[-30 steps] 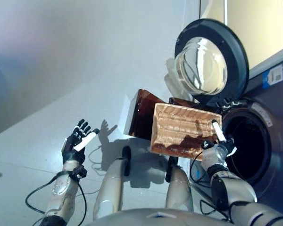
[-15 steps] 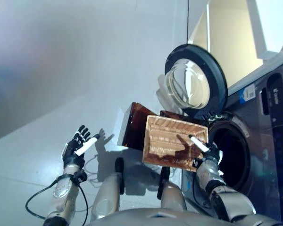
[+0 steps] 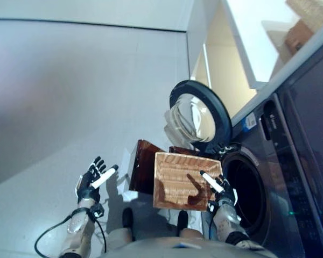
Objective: Pick up the clothes and place them into the washing machine
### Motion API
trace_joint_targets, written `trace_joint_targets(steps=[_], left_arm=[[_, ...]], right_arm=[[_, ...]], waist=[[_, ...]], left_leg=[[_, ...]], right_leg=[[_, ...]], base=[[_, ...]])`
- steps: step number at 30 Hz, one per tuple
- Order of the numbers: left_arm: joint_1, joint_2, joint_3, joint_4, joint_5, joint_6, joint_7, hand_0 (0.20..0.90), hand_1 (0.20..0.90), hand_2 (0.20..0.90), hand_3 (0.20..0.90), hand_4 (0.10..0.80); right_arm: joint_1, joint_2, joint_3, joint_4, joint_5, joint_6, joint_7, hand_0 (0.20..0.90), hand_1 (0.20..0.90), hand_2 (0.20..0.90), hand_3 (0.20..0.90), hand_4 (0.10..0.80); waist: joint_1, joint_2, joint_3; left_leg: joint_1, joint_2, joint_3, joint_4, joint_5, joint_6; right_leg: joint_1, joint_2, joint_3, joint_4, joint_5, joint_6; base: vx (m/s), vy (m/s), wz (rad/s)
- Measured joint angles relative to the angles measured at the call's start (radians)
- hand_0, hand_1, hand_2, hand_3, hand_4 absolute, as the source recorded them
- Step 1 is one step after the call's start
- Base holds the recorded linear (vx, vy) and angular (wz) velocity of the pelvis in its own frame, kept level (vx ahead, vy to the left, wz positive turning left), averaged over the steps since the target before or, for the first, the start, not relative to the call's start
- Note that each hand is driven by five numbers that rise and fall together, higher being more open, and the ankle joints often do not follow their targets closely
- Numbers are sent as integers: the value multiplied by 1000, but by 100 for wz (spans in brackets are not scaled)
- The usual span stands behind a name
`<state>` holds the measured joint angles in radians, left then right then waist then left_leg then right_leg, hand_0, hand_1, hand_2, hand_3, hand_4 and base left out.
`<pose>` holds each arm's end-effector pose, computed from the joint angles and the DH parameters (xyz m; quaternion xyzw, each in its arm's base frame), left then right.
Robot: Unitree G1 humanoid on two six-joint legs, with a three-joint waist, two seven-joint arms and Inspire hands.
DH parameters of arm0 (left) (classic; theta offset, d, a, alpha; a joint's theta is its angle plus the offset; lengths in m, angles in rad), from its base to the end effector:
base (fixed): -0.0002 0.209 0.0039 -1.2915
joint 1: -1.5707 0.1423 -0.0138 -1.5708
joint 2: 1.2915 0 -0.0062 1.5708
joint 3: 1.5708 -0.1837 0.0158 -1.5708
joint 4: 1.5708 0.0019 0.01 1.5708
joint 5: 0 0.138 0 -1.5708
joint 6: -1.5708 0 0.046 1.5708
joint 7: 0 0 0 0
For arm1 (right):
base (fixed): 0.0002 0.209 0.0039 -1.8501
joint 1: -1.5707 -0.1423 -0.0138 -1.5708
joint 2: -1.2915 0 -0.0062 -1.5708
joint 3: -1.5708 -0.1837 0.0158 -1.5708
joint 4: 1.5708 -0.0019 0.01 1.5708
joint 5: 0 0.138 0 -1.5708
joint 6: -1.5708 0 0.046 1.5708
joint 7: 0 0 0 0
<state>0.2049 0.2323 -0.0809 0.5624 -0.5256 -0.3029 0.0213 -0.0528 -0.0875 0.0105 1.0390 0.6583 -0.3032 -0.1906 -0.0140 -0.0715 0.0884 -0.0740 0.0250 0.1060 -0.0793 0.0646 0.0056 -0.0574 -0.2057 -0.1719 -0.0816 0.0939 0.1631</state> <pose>0.1116 0.2139 -0.0639 -0.1098 0.2191 0.1342 0.9602 0.1311 -0.1839 -0.0965 0.1846 0.3306 -0.2842 0.8808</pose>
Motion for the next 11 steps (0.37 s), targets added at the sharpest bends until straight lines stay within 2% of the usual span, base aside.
trace_joint_targets(steps=[6, 7, 11], left_arm=[[-6, -13, 0, 37, 23, 3, 2, 900, 900, 900, 900, 800], [-2, -13, 0, 63, 28, 4, 4, 900, 900, 900, 900, 800], [7, -24, -2, 104, 42, 14, 14, 900, 900, 900, 900, 800]], right_arm=[[34, 3, 19, 1, -4, 0, -5, 900, 900, 900, 900, 800], [43, 2, 20, 1, -26, 0, -9, 900, 900, 900, 900, 800], [62, -18, 28, 1, -151, 4, -46, 900, 900, 900, 900, 800]], waist=[[0, 5, -24], [1, 7, -41], [0, 10, -69]], left_leg=[[60, 12, 20, -1, -10, -8], [69, 16, 24, -3, -19, -16], [81, 24, 33, -6, -18, -18]], right_leg=[[47, 10, 18, 0, -3, -4], [50, 12, 22, -1, -8, -9], [52, 14, 26, -1, -12, -14]], base=[[66, 0, -12], [58, -3, -13], [54, -4, -9]])
